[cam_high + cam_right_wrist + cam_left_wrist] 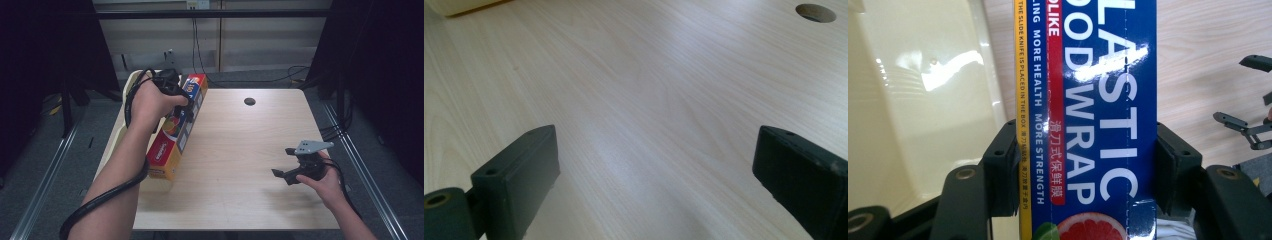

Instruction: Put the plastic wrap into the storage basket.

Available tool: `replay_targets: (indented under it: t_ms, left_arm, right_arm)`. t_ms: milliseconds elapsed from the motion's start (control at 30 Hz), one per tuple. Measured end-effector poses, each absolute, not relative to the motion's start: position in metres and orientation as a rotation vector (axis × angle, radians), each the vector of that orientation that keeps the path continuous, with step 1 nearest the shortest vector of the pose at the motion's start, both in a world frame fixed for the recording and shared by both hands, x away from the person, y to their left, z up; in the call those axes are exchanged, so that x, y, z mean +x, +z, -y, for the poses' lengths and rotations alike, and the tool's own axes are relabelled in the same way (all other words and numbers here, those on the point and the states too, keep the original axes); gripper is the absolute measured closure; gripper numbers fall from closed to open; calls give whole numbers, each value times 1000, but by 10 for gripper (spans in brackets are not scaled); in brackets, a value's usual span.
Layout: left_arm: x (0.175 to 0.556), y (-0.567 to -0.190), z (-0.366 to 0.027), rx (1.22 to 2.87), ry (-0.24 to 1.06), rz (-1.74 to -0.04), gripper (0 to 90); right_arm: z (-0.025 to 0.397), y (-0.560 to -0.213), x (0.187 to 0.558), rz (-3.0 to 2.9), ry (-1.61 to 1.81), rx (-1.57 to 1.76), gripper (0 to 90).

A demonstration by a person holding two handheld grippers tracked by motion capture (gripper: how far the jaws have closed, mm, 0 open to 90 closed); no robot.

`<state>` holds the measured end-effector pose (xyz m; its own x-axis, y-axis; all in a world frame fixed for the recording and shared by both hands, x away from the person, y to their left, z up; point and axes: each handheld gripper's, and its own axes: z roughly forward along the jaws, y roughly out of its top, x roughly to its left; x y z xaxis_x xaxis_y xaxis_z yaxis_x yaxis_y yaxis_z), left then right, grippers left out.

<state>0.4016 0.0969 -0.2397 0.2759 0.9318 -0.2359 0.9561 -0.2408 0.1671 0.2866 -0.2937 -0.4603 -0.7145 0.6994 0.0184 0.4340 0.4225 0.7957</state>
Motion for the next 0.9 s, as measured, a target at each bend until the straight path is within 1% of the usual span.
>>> replay_targets:
  t_ms: [200,500,733,867,900]
  left_arm:
    - [401,-235,-102,2260,-137,-1746,408]
    - [402,-224,-111,2244,-107,-1762,408]
    - [402,-219,-123,2215,-80,-1798,408]
    - [403,-217,-130,2191,-102,-1828,408]
    - [402,-217,-131,2187,-90,-1834,409]
  right_arm:
    - [293,-461,287,-2367,1181,981,46]
    - [293,-461,286,-2370,1176,980,46]
    - [292,-461,286,-2365,1173,976,47]
    - [292,-462,287,-2382,1168,980,47]
    - [292,-462,287,-2380,1168,980,47]
